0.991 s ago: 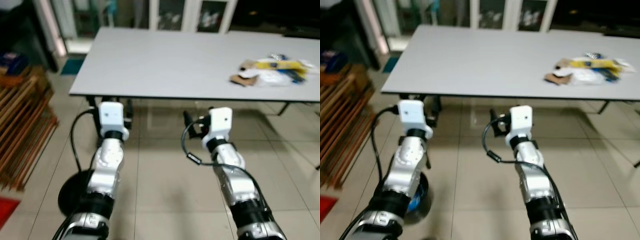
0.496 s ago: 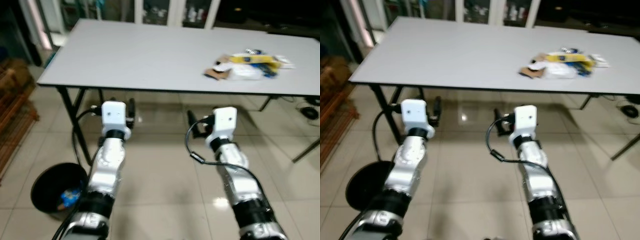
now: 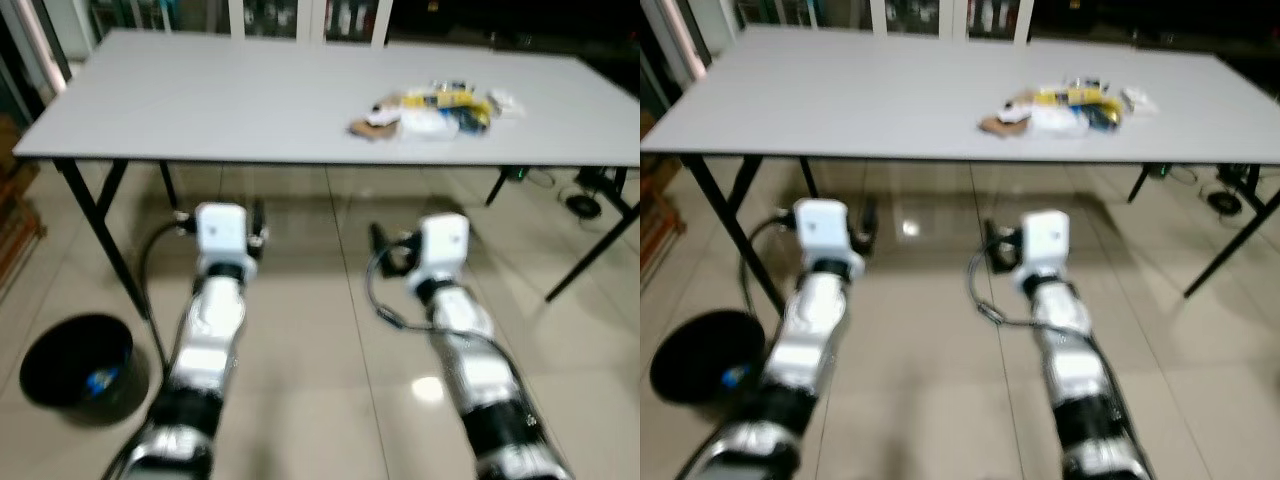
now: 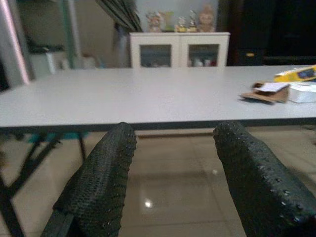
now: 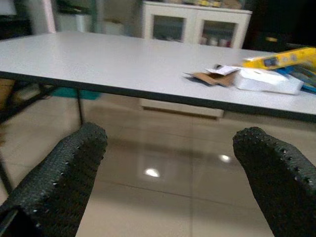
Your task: Picking trash to rubbish bin
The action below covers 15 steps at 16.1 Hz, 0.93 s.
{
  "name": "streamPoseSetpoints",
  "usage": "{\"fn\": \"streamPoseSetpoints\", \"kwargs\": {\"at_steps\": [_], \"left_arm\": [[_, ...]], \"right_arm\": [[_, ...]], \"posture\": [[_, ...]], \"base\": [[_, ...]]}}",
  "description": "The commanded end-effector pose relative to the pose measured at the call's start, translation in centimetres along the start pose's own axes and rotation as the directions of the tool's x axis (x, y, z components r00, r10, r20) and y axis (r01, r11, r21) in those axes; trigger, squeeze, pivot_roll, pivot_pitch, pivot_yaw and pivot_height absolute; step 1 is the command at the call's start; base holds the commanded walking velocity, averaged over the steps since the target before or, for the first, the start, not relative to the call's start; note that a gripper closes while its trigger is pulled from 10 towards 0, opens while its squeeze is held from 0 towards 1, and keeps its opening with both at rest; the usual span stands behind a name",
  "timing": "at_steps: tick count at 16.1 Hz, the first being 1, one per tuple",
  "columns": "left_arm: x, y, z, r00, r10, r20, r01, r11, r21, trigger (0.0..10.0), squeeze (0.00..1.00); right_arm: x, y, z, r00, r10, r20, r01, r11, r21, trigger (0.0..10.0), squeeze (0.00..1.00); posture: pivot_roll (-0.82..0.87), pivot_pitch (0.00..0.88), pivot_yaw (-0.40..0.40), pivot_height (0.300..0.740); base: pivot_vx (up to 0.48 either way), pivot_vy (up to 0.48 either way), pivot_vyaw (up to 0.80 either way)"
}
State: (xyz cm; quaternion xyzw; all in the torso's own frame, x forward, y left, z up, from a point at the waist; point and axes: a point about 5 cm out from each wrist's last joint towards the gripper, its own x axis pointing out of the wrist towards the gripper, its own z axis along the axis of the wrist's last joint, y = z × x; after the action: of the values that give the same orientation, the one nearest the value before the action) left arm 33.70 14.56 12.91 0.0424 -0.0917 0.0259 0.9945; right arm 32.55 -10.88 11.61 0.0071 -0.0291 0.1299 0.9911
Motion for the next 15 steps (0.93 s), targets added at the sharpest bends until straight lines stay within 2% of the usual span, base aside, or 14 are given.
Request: {"fn": "streamPoseSetpoints", "kwargs": {"at_steps": [1, 4, 12, 15], "left_arm": [[0.01, -0.82, 0.21, 1.000, -0.011, 0.003, 0.011, 1.000, -0.014, 10.0, 0.00], [-0.02, -0.82, 0.18, 1.000, -0.011, 0.003, 0.011, 1.000, -0.014, 10.0, 0.00], [0.03, -0.84, 0.18, 1.000, -0.014, 0.002, 0.014, 1.000, -0.009, 10.0, 0.00], [0.05, -0.87, 0.23, 1.000, -0.010, 0.006, 0.010, 1.000, -0.019, 10.0, 0.00]], "right_arm": [[-0.09, -0.84, 0.11, 1.000, -0.016, -0.003, 0.016, 1.000, -0.014, 10.0, 0.00], [-0.13, -0.82, -0.01, 1.000, -0.015, -0.008, 0.015, 1.000, -0.018, 10.0, 0.00], [-0.14, -1.01, -0.09, 1.000, -0.025, -0.014, 0.025, 1.000, -0.013, 10.0, 0.00], [-0.13, -1.02, -0.03, 1.000, -0.027, -0.010, 0.027, 1.000, -0.008, 10.0, 0.00]], "posture": [[-0.02, 0.051, -0.056, 0.740], [-0.02, 0.051, -0.056, 0.740], [-0.02, 0.052, -0.053, 0.740], [-0.02, 0.053, -0.057, 0.740]], "base": [[0.000, -0.360, 0.00], [0.000, -0.354, 0.58], [0.000, -0.339, 0.00], [0.000, -0.090, 0.00]]}}
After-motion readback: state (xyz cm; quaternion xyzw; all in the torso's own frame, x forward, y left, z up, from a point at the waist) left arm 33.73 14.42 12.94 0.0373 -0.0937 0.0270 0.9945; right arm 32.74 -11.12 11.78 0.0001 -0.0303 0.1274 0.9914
